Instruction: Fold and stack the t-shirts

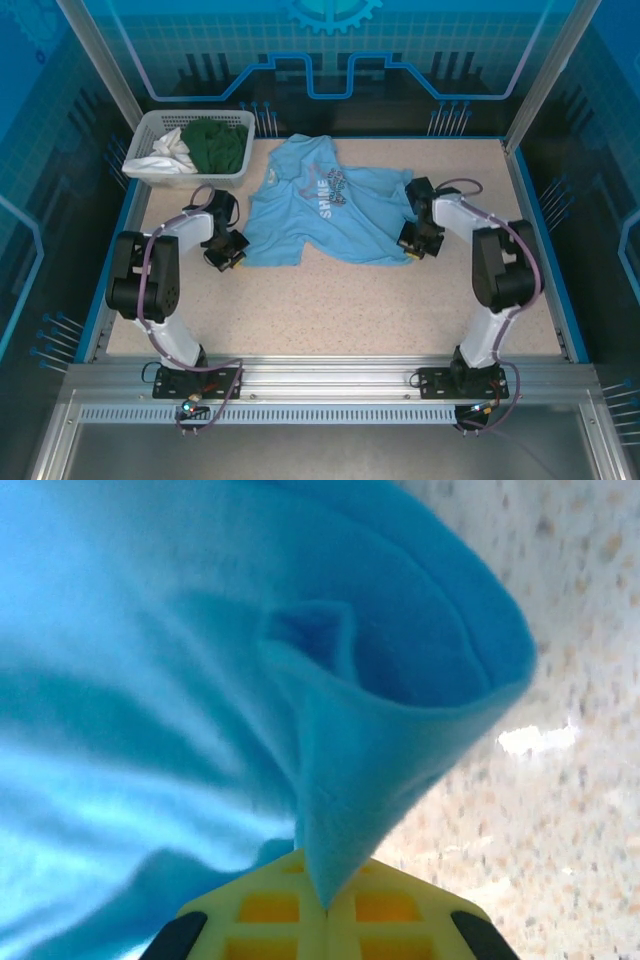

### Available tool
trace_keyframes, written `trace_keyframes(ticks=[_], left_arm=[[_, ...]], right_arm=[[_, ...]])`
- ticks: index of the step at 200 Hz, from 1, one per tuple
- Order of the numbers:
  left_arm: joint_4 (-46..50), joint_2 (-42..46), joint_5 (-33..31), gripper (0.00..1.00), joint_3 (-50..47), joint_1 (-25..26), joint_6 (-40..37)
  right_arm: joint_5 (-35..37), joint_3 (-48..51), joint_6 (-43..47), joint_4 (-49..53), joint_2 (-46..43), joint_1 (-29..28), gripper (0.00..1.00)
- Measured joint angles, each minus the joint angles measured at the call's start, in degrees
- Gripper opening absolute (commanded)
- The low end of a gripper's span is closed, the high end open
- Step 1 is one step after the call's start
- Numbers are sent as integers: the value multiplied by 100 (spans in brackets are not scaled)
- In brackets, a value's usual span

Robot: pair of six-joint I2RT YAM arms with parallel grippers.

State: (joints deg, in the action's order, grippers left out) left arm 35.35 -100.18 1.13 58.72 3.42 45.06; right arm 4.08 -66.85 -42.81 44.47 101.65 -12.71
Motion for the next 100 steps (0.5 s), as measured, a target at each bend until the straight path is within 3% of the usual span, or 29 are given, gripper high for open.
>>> trace_keyframes(ticks=[7, 19, 32, 68, 100], left_arm=[[-9, 7, 4, 0, 0, 0, -13], [-22, 13, 4, 0, -7, 2, -26], [-79, 50, 4, 0, -55, 7, -59], [-140, 223, 20, 0, -125, 7, -214], [-120, 549, -26, 0, -133, 7, -435]], right_arm=[[2, 358, -2, -208, -352, -98, 10], [17, 1021, -81, -546, -999, -319, 33], [55, 1781, -262, -811, -1690, -629, 43], [177, 3112, -1027, -793, -2529, -879, 49], [181, 3185, -1316, -568, -3265, -588, 57]])
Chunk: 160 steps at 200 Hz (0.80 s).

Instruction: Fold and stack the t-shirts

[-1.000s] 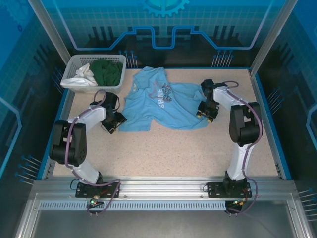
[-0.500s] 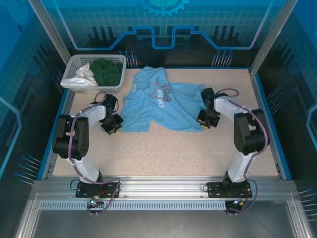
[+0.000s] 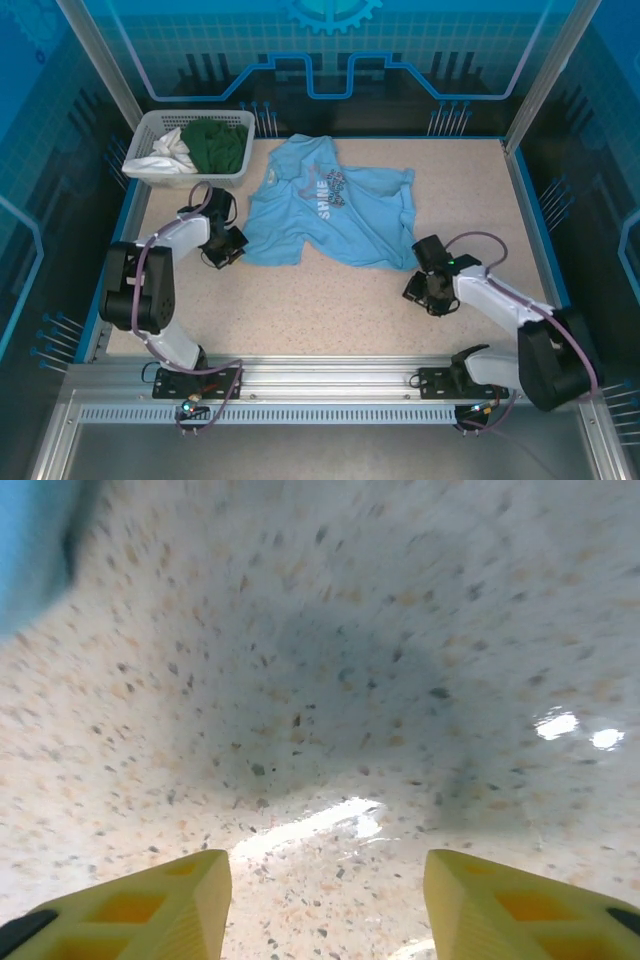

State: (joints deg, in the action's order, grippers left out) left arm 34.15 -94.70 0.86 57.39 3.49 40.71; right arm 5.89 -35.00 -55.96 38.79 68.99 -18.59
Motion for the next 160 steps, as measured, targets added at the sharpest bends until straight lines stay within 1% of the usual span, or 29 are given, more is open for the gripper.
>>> trace_keyframes(ticks=[13, 26, 43, 53, 74, 94, 109, 123, 136, 160], left_arm=[[9, 127, -17, 0, 0, 0, -70], [15, 227, -20, 0, 0, 0, -122], [46, 319, -20, 0, 0, 0, -188], [50, 363, -20, 0, -13, 0, -192], [79, 466, -17, 0, -57, 0, -214], [133, 570, -17, 0, -129, 0, -216], [157, 649, -15, 0, -219, 0, -216], [160, 693, -11, 0, -304, 0, -216], [175, 704, 4, 0, -356, 0, -216], [201, 706, 28, 0, -378, 0, -229]], right_arm=[[-50, -98, 0, 116, -227, 328, 58], [-146, -317, 9, 175, -195, 688, 58], [-380, -721, 92, 188, 140, 1113, 57], [-525, -1012, 181, 201, 496, 1290, 57], [-776, -1526, 352, 188, 1196, 1447, 55], [-942, -1843, 481, 151, 1624, 1475, 51], [-1069, -1923, 538, 68, 1810, 1580, 49], [-1211, -1932, 564, -48, 2031, 1775, 40], [-1392, -1958, 632, -155, 2343, 1952, 36], [-1659, -2055, 813, -343, 2887, 2013, 35]])
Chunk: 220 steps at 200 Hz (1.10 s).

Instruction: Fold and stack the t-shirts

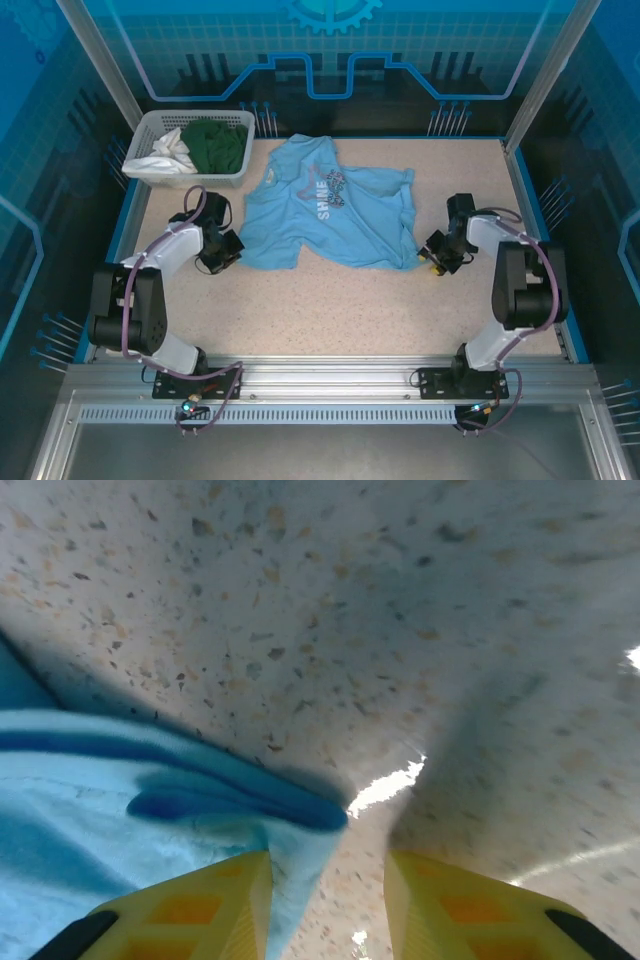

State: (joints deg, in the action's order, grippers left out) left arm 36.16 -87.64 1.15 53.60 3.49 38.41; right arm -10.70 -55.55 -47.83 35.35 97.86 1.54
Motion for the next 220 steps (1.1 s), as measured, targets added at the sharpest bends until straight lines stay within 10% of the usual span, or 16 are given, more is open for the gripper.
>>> trace_keyframes(ticks=[14, 39, 104, 174, 220], left_arm=[[2, 0, 20, 0, 0, 0, -4], [26, 0, 22, 0, 0, 4, -83], [254, 527, -208, 0, 55, 4, -140], [341, 791, -424, 0, -474, 4, -129], [407, 1054, -439, 0, -577, 4, -127]], right_arm=[[-63, -9, 57, -35, 9, 2, 33], [-232, -50, 236, -166, 7, -13, 0], [-422, 811, 804, -852, -1368, -179, 0], [203, 2046, 643, -168, -2330, -138, 64], [581, 1604, 223, 793, -3110, 365, 59]])
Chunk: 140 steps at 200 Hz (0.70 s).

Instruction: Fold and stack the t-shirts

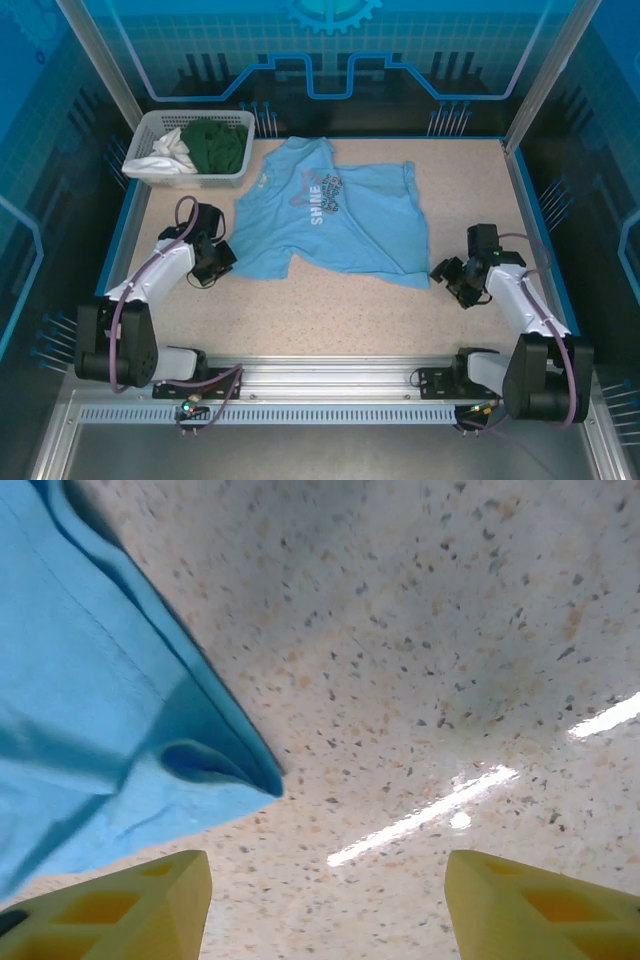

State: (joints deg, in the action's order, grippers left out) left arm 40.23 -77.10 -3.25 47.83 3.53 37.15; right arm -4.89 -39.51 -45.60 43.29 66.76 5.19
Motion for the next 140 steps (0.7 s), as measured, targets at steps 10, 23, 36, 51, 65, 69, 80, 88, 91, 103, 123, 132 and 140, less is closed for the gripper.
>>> trace_keyframes(ticks=[10, 23, 36, 51, 65, 69, 80, 88, 91, 103, 123, 132, 140], left_arm=[[0, 4, 2, 0, 0, 0, 0], [0, 4, 4, 1, 0, 0, 2], [2, 4, 4, 2, 0, 0, 0], [2, 4, 4, 2, 0, 0, 0], [2, 2, 7, 3, 0, 0, -2], [2, 2, 7, 3, 0, 0, -2], [2, 0, 9, 3, 0, 0, -2], [2, -4, 11, 3, 0, 0, -2], [2, -7, 11, 2, 0, 0, -2], [2, -20, 22, 3, 0, 0, -2], [2, -31, 55, 3, 0, 0, -2], [2, -42, 61, 3, 0, 0, -2], [2, -55, 70, 3, 0, 0, -4]], right_arm=[[-7, -146, -68, 39, 107, 0, 56], [-22, -461, -149, 149, 483, -7, 53], [-28, -828, -205, 254, 997, -61, 52], [-26, -1196, -247, 337, 1504, -177, 52], [-68, -1447, -334, 385, 1816, -319, 52], [-79, -1497, -354, 393, 1871, -350, 52], [-160, -1611, -466, 446, 2028, -420, 53], [-225, -1679, -553, 487, 2162, -455, 53], [-243, -1692, -573, 501, 2197, -461, 52], [-365, -1744, -713, 566, 2400, -490, 53], [-509, -1762, -922, 673, 2656, -538, 54], [-577, -1759, -1023, 730, 2719, -560, 54], [-638, -1755, -1119, 748, 2736, -586, 55]])
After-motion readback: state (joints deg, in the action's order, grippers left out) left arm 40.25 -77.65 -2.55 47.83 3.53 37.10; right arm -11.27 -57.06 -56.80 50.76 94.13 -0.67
